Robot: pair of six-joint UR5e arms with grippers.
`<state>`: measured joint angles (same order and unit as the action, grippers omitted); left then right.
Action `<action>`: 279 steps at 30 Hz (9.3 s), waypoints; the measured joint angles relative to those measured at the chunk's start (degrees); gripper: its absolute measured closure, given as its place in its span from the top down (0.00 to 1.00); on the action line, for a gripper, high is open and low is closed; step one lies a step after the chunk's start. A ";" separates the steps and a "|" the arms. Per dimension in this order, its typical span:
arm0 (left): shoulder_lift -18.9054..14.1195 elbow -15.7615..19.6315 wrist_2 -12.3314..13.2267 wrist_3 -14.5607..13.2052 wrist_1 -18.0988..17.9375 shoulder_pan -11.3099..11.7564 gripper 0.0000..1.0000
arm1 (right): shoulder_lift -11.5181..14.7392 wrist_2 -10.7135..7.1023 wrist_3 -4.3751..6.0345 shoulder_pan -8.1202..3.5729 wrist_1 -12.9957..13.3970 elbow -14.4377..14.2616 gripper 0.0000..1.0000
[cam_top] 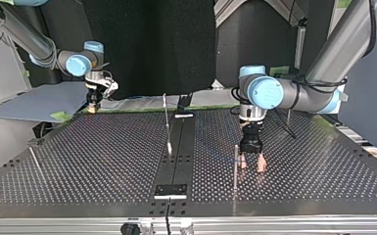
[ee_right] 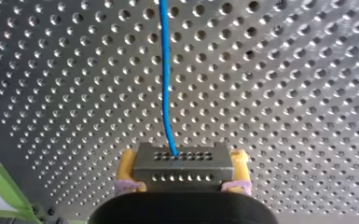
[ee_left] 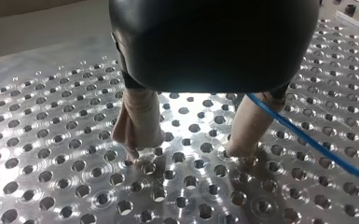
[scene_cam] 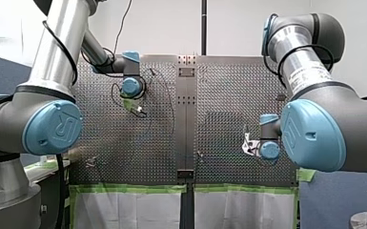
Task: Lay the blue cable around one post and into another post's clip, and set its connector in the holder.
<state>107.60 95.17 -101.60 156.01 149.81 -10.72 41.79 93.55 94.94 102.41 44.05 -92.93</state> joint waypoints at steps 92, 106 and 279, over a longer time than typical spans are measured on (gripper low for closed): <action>0.12 0.01 0.66 -1.51 0.06 0.26 1.00 | 23.65 -9.44 -4.18 -12.08 -21.37 3.71 0.02; 0.12 0.00 1.34 -2.00 0.51 -0.05 1.00 | 23.55 -17.70 -4.40 -13.65 -20.99 3.73 0.02; 0.04 0.08 -0.99 1.35 6.00 -0.06 1.00 | 18.12 -29.21 -5.62 -15.70 -21.35 10.96 0.98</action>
<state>107.64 95.24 -102.59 157.36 155.81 -10.79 59.92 64.34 89.32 86.71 22.70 -81.96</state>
